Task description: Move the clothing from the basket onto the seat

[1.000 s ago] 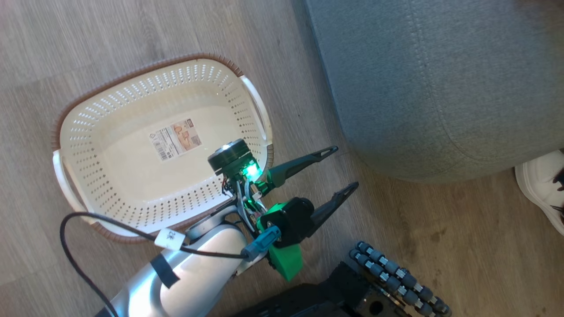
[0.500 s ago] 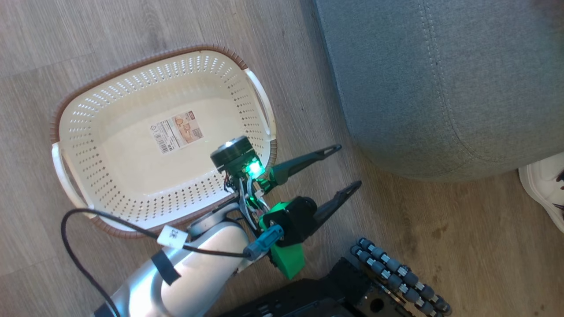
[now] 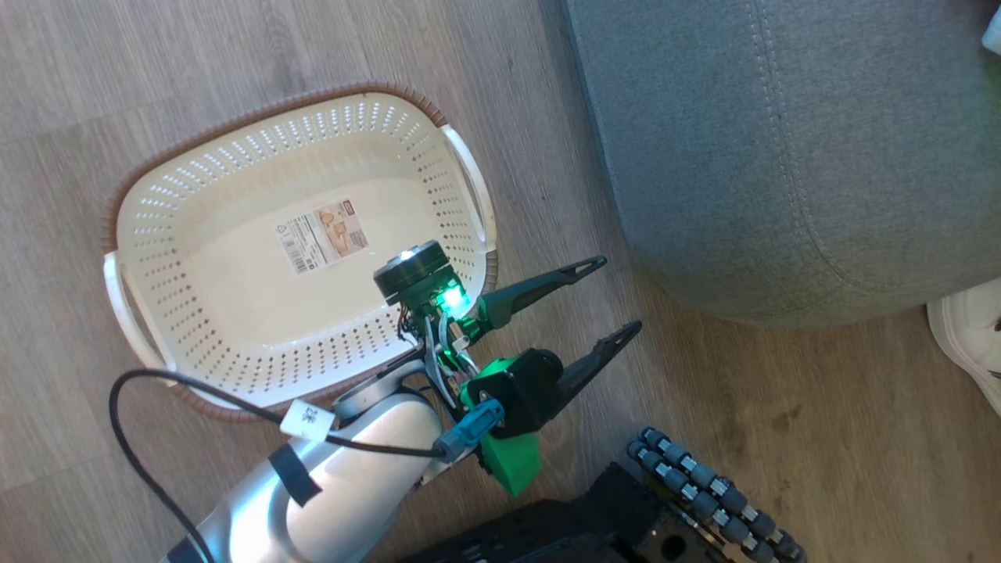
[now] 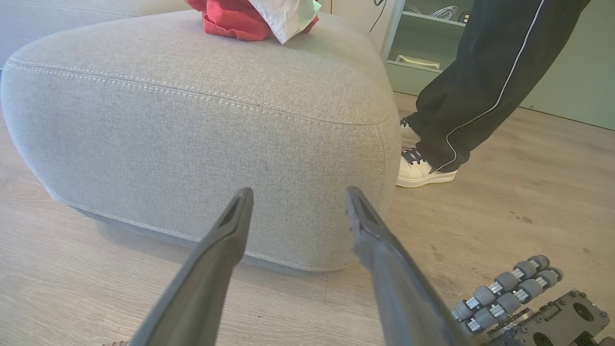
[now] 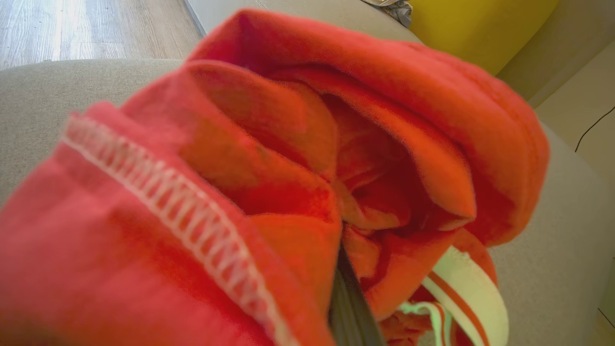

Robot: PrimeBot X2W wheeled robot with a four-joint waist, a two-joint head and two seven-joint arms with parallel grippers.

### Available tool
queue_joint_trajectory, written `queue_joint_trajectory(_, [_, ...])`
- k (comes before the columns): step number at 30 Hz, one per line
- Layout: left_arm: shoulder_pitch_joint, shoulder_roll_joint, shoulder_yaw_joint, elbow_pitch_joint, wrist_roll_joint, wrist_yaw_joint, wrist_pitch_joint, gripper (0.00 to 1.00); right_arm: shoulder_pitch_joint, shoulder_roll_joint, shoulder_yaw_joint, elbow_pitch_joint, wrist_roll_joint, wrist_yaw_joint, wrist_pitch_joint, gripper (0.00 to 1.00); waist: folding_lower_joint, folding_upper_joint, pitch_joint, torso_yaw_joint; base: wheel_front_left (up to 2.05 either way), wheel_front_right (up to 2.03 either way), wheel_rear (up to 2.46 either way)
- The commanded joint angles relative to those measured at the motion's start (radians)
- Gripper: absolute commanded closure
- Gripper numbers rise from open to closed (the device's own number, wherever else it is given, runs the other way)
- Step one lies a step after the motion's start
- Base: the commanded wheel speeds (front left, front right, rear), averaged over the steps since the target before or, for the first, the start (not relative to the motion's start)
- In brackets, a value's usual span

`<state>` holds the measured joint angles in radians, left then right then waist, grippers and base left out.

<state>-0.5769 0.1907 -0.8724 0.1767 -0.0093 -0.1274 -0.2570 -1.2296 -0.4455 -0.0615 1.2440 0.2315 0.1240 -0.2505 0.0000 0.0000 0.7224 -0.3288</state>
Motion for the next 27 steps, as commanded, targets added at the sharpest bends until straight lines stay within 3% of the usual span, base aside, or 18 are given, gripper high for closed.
queue_joint_trajectory(1, [0.004, -0.011, 0.013, -0.031, -0.005, 0.008, -0.005, 0.00, -0.001, -0.029, 0.013, -0.011, 0.012, 0.007, 0.002, 1.00, 0.0000, 0.0000, -0.007, 0.002, 0.00, 0.00, 0.00])
queue_joint_trajectory(5, [0.013, -0.016, 0.014, -0.027, -0.007, 0.010, -0.005, 0.00, 0.006, -0.038, 0.040, -0.001, 0.032, 0.007, 0.000, 1.00, 0.0000, 0.0000, -0.036, 0.001, 0.00, 0.00, 0.00])
queue_joint_trajectory(7, [0.021, -0.020, 0.008, -0.025, -0.008, 0.010, -0.005, 0.00, 0.013, -0.040, 0.053, 0.003, 0.042, 0.007, -0.001, 0.17, 0.0000, 0.0000, -0.058, -0.001, 0.00, 0.00, 0.00])
queue_joint_trajectory(8, [0.025, -0.022, 0.003, -0.024, -0.008, 0.009, -0.005, 0.00, 0.018, -0.037, 0.064, 0.002, 0.048, 0.007, -0.001, 0.00, 0.0000, 0.0000, -0.070, -0.001, 0.00, 0.00, 0.00])
queue_joint_trajectory(19, [0.078, -0.057, -0.004, -0.016, -0.023, 0.009, -0.005, 0.00, 0.084, -0.072, 0.175, -0.016, 0.103, 0.007, 0.000, 0.00, 0.0000, 0.0000, -0.200, -0.002, 0.00, 0.00, 0.00])
queue_joint_trajectory(27, [0.135, -0.086, 0.029, -0.014, -0.032, 0.018, -0.005, 0.00, 0.161, -0.113, 0.299, -0.113, 0.175, 0.007, -0.006, 0.00, 0.0000, 0.0000, -0.316, 0.010, 0.00, 0.00, 0.00])
